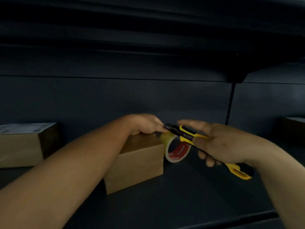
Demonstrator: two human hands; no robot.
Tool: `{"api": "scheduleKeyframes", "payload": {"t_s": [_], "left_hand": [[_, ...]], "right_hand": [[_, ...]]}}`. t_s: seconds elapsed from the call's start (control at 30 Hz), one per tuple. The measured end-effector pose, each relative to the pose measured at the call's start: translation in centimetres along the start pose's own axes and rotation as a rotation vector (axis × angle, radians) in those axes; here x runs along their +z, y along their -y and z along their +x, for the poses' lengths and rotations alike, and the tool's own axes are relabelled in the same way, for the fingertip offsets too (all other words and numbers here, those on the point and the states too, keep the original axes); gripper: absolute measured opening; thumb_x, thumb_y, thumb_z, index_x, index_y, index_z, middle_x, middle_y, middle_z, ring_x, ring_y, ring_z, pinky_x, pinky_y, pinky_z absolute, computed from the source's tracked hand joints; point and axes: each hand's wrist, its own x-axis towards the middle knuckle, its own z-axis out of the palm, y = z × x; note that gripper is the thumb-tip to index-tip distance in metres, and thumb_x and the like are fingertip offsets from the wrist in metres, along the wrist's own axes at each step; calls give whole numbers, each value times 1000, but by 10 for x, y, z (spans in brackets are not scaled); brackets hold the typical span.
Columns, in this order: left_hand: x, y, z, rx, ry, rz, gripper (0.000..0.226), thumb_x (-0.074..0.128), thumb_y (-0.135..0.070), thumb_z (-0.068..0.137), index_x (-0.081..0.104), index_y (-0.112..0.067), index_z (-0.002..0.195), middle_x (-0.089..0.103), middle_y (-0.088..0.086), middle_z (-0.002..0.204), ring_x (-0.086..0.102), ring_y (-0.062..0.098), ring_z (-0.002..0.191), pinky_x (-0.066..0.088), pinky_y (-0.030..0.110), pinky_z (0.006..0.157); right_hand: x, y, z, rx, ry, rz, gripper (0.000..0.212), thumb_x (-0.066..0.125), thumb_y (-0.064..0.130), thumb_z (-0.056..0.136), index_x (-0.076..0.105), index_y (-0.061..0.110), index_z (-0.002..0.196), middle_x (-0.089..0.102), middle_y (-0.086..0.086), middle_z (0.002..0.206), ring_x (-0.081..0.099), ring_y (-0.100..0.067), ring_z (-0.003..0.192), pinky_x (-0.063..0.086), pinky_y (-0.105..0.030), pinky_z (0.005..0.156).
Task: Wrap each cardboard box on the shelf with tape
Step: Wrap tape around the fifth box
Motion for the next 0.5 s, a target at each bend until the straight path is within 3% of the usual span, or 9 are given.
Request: {"api": "scheduleKeyframes", "payload": {"t_s": [0.07,0.17,0.33,0.43,0.5], "left_hand": [[1,-1,-1,20,-9,19,25,59,-42,91,72,-20,91,62,-6,67,55,9,63,44,23,63],[1,-1,-1,18,7,-13,34,61,-44,88,72,-16,105,60,-9,58,53,9,60,44,27,67],[3,-2,-1,60,29,-61,32,61,-40,89,72,-14,104,56,-16,46,49,5,57,43,24,67],[2,-2,-2,66,21,-44,31,59,-39,91,71,-16,108,53,-19,43,49,4,57,43,26,74],[3,-2,-3,73,19,-41,30,58,-38,92,71,-17,108,55,-18,46,51,2,55,43,23,72]], "right_hand": [[-1,3,-2,18,4,-90,51,36,28,101,22,64,134,64,3,82,62,-6,59,49,-21,55],[-1,11,-5,62,-4,-206,57,37,22,100,20,65,134,60,4,90,67,-12,68,55,-27,65],[0,18,-5,92,31,-382,75,48,10,96,13,60,139,56,3,105,65,-14,83,56,-26,74],[2,20,-3,105,56,-430,78,52,9,94,13,61,139,48,8,93,63,-13,83,55,-25,75],[4,23,-2,117,73,-465,83,54,7,93,11,60,140,50,6,96,62,-15,89,54,-26,76]]}}
